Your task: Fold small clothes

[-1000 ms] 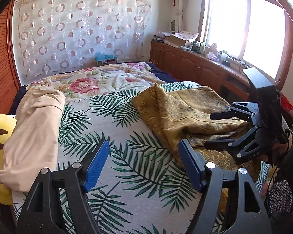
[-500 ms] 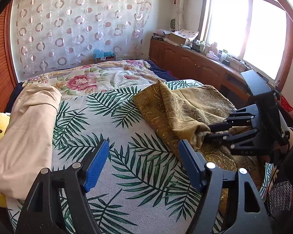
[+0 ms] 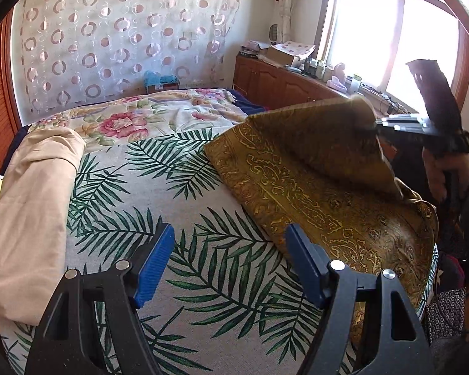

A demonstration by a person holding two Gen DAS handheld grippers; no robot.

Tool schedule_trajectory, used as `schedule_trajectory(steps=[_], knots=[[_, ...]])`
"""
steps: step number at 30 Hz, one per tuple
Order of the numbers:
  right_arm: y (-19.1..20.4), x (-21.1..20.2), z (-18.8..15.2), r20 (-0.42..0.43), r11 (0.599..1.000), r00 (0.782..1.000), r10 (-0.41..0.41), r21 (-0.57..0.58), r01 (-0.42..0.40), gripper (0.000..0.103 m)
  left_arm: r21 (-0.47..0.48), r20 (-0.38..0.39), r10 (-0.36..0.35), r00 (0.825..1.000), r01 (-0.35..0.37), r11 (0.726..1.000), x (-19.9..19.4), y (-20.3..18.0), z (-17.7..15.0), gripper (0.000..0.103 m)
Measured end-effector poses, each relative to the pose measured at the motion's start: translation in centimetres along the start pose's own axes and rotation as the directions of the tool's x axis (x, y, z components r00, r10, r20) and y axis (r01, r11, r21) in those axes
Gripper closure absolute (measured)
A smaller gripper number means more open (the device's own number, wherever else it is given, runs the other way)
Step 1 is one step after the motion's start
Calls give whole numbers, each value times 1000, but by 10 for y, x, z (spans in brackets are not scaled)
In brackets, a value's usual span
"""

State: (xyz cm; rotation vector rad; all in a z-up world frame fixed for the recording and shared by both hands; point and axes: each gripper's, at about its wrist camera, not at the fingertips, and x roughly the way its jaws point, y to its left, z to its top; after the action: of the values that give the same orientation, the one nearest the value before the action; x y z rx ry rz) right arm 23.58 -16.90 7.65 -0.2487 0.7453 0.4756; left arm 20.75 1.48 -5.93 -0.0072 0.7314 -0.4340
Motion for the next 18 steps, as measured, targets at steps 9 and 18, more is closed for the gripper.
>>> schedule_trajectory(steps=[9,18], knots=[[-77,19,2,-51,986,993,-105,122,111,98,18,-47,-16,999,17,1000,19,-16,3,29],[-88,38,6,-77,948,967,-241,195,252,98,42,-74,-27,997,30,999,32,-38,7,29]])
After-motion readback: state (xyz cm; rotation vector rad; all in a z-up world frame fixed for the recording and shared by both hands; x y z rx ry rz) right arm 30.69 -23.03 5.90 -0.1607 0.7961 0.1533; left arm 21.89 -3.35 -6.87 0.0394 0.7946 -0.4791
